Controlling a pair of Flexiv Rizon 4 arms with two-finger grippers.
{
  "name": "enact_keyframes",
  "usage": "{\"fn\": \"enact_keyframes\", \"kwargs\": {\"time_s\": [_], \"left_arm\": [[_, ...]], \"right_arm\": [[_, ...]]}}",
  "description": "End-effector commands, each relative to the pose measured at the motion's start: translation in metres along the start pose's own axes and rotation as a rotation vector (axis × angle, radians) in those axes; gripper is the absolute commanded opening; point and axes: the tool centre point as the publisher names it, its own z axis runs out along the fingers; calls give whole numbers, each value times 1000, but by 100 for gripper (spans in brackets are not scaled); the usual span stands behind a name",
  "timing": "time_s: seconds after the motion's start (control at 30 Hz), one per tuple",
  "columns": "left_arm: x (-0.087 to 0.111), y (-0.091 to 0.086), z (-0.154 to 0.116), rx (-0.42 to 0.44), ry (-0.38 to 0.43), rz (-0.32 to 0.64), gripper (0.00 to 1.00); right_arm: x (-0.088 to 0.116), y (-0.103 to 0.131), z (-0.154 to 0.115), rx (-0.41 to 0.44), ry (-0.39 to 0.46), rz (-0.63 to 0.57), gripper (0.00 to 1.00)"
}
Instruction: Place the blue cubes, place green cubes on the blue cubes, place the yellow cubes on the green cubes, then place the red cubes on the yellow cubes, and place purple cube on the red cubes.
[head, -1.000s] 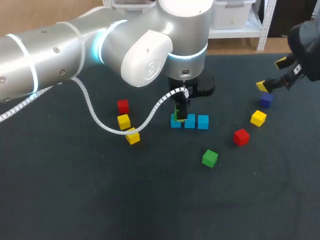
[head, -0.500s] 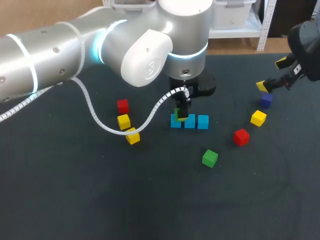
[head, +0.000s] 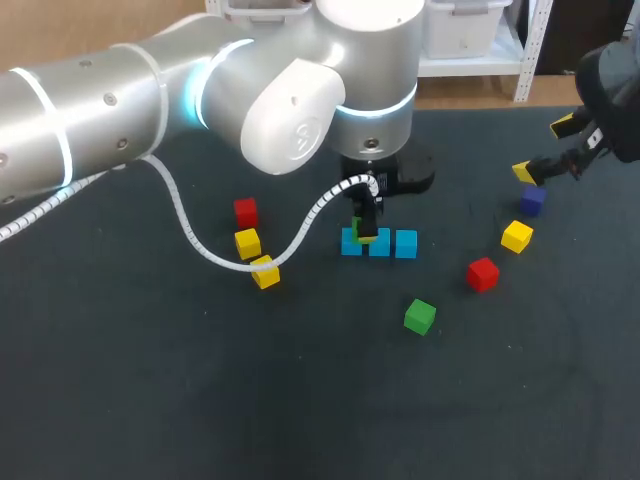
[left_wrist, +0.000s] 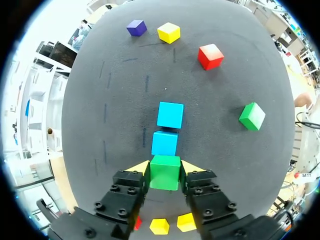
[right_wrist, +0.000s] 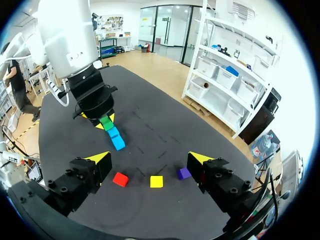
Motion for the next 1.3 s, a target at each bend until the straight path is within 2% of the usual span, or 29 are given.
{"fn": "enact_keyframes", "kwargs": {"time_s": [0.03,0.4,0.53,0.6,0.67,1.3], "left_arm": [[0,-1,1,-2,-1,4,40],[-2,0,3,-2,-1,-1,44],[-1,1,3,-6,2,-3,40],[-1,2,4,-9,3,-5,35],[-1,2,4,-15,4,-5,33],[-4,2,5,-13,2,6,37]], "right_arm": [[1,1,0,6,-2,0,100],[1,1,0,6,-2,0,100],[1,1,0,6,-2,0,100],[1,1,0,6,-2,0,100],[1,1,0,6,-2,0,100],[1,1,0,6,-2,0,100]]}}
